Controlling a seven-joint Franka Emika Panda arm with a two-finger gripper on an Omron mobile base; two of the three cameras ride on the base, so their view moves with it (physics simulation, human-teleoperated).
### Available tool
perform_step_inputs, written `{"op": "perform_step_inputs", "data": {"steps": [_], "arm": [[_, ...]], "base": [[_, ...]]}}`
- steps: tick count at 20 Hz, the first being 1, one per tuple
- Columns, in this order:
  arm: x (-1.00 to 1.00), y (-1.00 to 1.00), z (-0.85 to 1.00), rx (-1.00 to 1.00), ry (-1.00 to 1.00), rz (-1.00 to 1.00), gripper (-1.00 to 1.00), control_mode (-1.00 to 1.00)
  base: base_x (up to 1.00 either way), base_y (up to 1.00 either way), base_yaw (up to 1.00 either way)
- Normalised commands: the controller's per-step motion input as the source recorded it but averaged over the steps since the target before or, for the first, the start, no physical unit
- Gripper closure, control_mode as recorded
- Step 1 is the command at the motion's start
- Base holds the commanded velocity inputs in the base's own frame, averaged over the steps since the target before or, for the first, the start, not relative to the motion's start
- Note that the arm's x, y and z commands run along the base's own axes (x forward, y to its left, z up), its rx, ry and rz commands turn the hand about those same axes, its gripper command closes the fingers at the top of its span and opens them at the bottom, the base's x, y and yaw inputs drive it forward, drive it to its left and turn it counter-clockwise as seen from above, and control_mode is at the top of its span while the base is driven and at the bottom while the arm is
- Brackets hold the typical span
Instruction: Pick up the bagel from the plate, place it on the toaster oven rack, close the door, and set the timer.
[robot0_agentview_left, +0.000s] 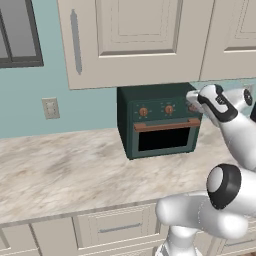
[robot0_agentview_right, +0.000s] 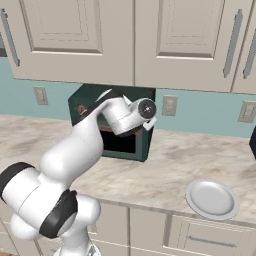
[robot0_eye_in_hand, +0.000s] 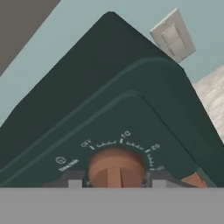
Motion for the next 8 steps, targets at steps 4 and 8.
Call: {"op": "perform_step_inputs", "data": {"steps": [4,8], "arm": [[-0.65,-0.32,0.13,0.04,0.05,-0.21,1.00,-1.00],[-0.63,-0.74,0.34,0.15,0.21,-0.30,1.00,-1.00]], "base": [[0.00,0.00,0.00],[0.00,0.00,0.00]]}}
